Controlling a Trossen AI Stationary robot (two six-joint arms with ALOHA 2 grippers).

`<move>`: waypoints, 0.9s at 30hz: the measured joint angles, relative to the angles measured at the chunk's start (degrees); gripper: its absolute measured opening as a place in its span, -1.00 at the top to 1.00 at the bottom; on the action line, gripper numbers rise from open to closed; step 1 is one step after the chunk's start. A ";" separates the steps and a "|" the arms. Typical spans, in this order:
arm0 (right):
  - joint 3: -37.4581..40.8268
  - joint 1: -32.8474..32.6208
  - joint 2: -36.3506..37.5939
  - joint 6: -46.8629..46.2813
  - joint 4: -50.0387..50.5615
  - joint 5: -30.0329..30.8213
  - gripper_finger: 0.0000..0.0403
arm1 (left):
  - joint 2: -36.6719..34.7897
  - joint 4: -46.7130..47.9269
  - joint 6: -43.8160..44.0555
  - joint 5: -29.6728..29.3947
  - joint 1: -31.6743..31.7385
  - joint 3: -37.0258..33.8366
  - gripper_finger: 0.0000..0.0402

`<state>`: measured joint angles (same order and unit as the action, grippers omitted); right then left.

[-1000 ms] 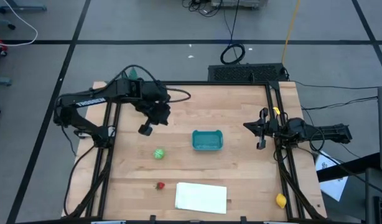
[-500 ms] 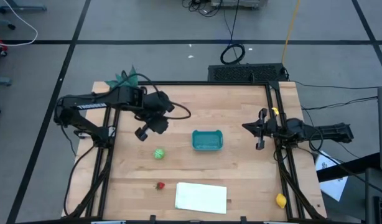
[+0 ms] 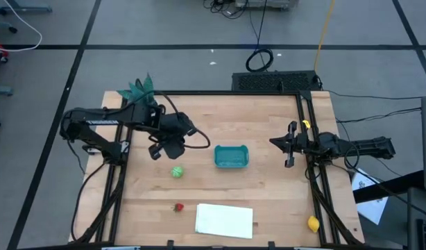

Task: Pick and placing Produce into tupperware
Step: Put the cabbage into the bin

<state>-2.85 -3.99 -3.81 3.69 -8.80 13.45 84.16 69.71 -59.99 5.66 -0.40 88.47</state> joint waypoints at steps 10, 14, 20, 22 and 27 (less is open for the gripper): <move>0.00 0.02 0.00 0.01 -0.45 0.00 1.00 | 0.00 0.88 13.63 -1.53 -0.50 0.00 0.99; 0.00 0.02 -0.02 0.05 -0.91 0.00 1.00 | 1.21 2.81 16.06 -1.11 -0.82 0.02 0.99; 0.00 0.02 -0.02 0.03 -0.87 0.02 1.00 | 5.18 9.43 17.13 -1.45 -2.02 -0.02 0.99; 0.00 0.02 -0.02 0.03 -0.86 0.00 1.00 | 6.77 11.08 17.72 -1.48 -2.15 -0.02 0.99; 0.00 0.02 -0.02 0.03 -0.86 0.02 1.00 | 8.53 13.02 18.47 -1.70 -2.25 -0.02 0.99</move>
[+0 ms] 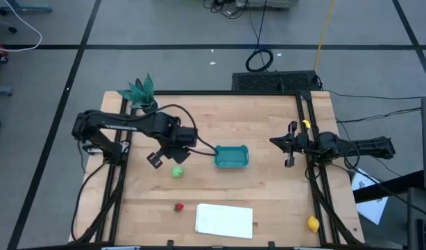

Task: Pick and placing Produce into tupperware
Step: Put the cabbage into the bin

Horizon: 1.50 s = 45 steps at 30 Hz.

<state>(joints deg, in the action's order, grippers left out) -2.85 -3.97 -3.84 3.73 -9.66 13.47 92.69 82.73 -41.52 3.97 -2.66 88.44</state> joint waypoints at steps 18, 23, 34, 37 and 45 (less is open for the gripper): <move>0.00 0.01 0.00 -0.04 0.01 -0.01 1.00 | -0.44 -5.45 8.14 2.10 -0.11 0.00 0.78; 0.00 0.01 0.00 -1.73 0.01 -0.02 1.00 | -0.44 -8.02 9.08 4.10 -0.29 0.00 0.43; 0.00 0.00 0.00 -2.62 0.03 -0.02 1.00 | -0.44 -8.46 11.87 4.43 -0.88 0.00 -0.37; 0.00 0.02 0.00 -2.62 0.03 -0.02 1.00 | -0.44 -8.28 11.85 3.43 -1.84 0.00 -0.46; 0.00 0.01 0.00 -2.63 0.04 -0.02 1.00 | -0.48 -8.79 16.00 2.95 -2.83 -0.58 -0.49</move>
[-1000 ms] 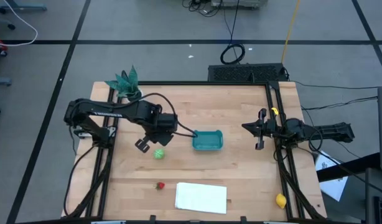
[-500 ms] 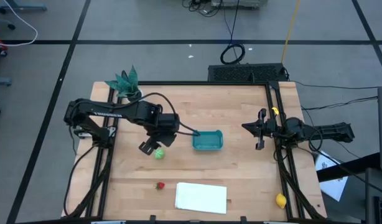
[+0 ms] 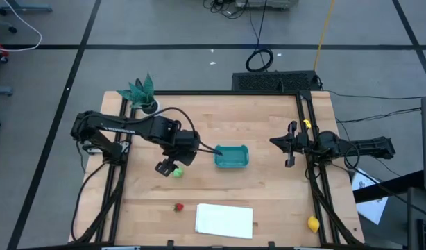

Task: Pick and placing Produce into tupperware
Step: Put the cabbage into the bin

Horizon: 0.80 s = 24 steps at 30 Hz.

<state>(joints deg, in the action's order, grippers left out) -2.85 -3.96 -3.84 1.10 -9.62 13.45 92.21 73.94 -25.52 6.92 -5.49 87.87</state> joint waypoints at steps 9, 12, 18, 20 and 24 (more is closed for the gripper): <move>0.00 0.00 0.00 -0.83 0.08 -0.01 1.00 | 0.03 -4.21 -7.34 -3.66 -1.57 -10.66 -0.49; 0.00 0.00 0.00 -0.86 0.08 -0.02 1.00 | 0.03 -7.33 -6.58 -2.13 -1.17 -13.29 -0.49; 0.00 0.01 0.00 -0.87 0.08 -0.02 1.00 | 0.03 -11.32 -6.30 0.46 -1.34 -16.78 -0.49; 0.00 0.00 0.00 -0.87 0.08 -0.02 1.00 | 0.03 -12.10 -6.54 0.98 -1.43 -17.59 -0.49; 0.01 0.01 0.00 -0.88 0.08 -0.01 1.00 | 0.03 -13.26 -7.47 0.85 -2.07 -18.57 -0.49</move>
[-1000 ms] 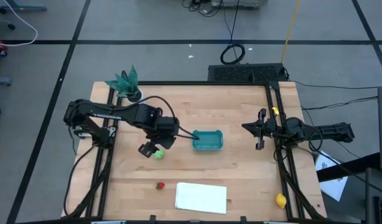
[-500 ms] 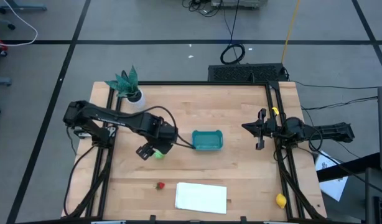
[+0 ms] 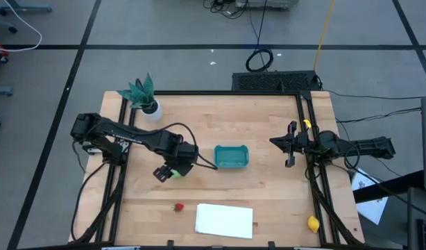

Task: Pick and placing Produce into tupperware
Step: Put the cabbage into the bin

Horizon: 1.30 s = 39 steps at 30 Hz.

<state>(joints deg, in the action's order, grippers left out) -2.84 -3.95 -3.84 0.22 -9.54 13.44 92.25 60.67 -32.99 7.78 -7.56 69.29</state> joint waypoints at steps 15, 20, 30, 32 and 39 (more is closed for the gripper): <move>-0.01 0.00 0.00 -0.01 0.00 -0.01 1.00 | 0.00 -3.84 2.00 0.19 0.19 -2.90 -0.76; -0.01 0.00 0.00 -0.01 0.00 -0.01 1.00 | 0.00 -6.09 3.78 0.26 0.19 -4.26 -0.86; -0.01 0.00 0.00 -0.01 0.00 -0.01 1.00 | 0.00 -9.64 6.17 1.28 0.19 -8.70 -0.88; -0.01 0.00 0.00 -0.01 0.00 0.00 1.00 | 0.00 -12.02 6.38 2.35 0.19 -9.72 -0.88; -0.01 0.00 0.00 -0.01 0.00 -0.01 1.00 | 0.00 -16.23 6.15 2.99 0.71 -13.27 -0.88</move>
<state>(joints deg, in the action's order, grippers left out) -2.85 -3.95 -3.84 0.21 -9.54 13.43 92.25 44.44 -26.85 10.76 -6.85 56.03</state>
